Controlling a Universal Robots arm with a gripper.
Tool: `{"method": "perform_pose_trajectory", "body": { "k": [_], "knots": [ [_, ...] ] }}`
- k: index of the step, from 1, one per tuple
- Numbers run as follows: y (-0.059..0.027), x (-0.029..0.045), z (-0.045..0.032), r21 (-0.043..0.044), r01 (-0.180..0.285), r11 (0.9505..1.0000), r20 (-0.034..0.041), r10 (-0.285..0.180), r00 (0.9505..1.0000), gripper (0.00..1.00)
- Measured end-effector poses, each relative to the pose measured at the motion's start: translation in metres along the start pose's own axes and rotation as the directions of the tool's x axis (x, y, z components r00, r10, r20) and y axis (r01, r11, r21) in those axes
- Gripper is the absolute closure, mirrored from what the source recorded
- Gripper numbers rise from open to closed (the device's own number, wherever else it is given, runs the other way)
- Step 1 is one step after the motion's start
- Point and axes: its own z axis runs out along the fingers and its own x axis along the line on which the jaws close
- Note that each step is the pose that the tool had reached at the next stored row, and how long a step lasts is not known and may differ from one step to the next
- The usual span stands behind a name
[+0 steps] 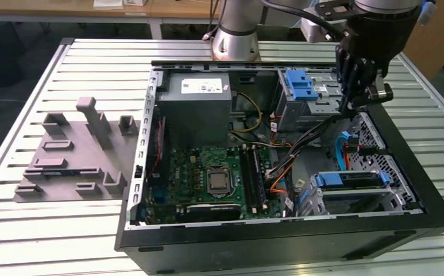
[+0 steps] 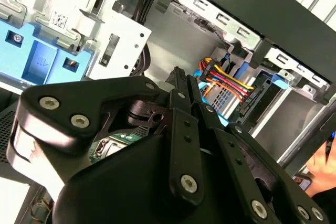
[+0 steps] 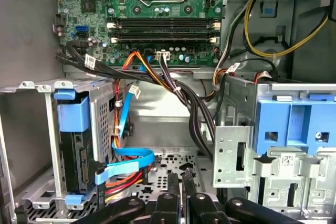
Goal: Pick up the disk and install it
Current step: 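Insert the first disk wire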
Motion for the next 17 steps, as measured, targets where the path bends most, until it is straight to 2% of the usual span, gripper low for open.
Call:
{"method": "perform_pose_trajectory", "body": {
  "k": [12, 17],
  "knots": [
    [-0.0043, 0.0005, -0.005, -0.0126, 0.0, 0.9999, 0.0, 0.0, 1.0, 0.83],
    [-0.0051, 0.0053, -0.0048, -0.0131, 0.0, 0.9999, -0.0001, 0.0, 1.0, 0.83]
  ]
}}
